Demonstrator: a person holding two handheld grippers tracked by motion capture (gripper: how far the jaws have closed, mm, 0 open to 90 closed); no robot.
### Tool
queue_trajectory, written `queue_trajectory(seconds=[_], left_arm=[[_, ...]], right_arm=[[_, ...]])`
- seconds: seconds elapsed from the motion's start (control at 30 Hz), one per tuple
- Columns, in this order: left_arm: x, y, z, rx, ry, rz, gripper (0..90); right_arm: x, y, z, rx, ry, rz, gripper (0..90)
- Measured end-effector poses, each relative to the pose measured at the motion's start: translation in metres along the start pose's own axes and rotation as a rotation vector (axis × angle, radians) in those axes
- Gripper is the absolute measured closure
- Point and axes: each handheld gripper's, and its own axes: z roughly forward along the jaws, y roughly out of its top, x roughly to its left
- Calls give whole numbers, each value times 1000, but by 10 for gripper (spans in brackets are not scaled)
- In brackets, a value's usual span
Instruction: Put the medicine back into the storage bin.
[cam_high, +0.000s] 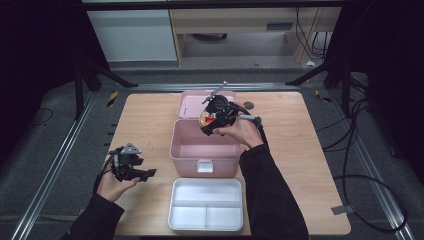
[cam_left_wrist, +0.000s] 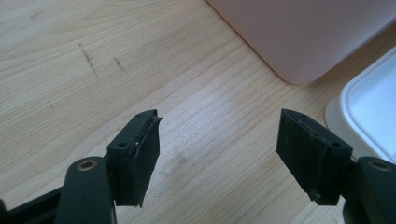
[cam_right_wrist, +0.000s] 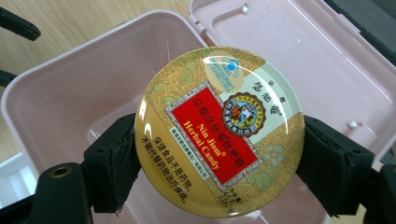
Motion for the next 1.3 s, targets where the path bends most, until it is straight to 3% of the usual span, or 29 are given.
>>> queue_trajectory(seconds=[0.4,0.8,1.3], left_arm=[[1,0,-2,-2,6,8,307],[-1,1,-3,-11,5,18,311],[-1,1,-4,-11,4,20,309]], right_arm=[[9,10,28,23,25,-26,206],[22,12,52,99,30,-71,206],[25,5,74,164,71,-59,204]])
